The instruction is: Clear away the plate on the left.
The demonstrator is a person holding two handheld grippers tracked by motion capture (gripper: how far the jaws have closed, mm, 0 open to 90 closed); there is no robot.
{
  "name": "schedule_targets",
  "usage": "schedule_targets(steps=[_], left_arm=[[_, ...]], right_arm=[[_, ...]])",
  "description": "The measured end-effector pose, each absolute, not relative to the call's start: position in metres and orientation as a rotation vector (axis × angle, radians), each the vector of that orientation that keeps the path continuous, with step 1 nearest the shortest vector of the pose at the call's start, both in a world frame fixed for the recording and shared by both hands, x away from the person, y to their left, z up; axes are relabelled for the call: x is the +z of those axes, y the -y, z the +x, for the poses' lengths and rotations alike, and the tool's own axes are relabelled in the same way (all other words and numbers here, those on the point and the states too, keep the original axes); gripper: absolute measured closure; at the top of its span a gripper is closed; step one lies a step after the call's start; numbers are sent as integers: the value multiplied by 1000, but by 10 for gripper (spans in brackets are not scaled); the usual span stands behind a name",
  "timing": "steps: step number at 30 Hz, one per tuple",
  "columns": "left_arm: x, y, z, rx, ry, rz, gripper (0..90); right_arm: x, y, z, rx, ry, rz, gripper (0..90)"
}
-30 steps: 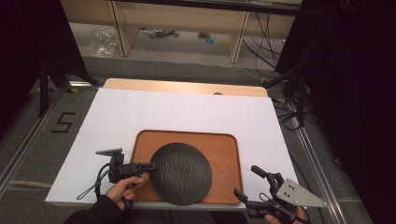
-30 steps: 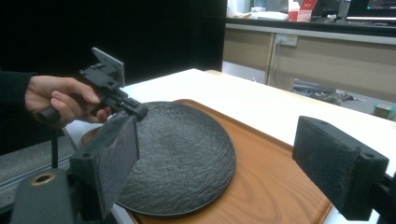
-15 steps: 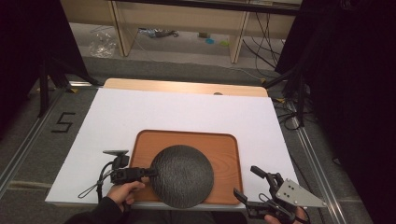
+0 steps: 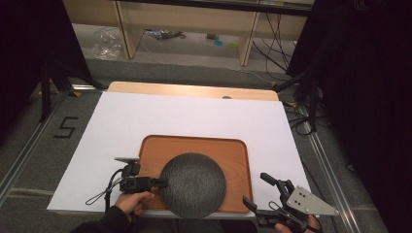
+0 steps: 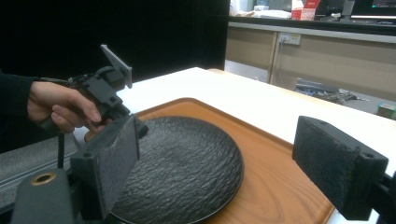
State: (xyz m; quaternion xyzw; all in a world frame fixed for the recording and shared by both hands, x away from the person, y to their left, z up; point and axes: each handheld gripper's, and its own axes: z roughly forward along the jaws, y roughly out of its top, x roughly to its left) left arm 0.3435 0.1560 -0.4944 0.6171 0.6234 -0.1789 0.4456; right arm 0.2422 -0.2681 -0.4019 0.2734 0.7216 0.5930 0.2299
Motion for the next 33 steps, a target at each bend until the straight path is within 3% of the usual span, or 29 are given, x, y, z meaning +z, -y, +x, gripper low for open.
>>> schedule_targets(steps=[12, 25, 33], left_arm=[[-493, -147, 343, -359, -1522, 1667, 715], [-471, -145, 341, -154, -1485, 1770, 467], [-465, -147, 341, -118, -1467, 1770, 412]], right_arm=[[-402, 268, 242, 1650, -1988, 748, 159], [-401, 269, 242, 1625, -1991, 754, 159], [-402, 268, 242, 1641, -1982, 746, 160]])
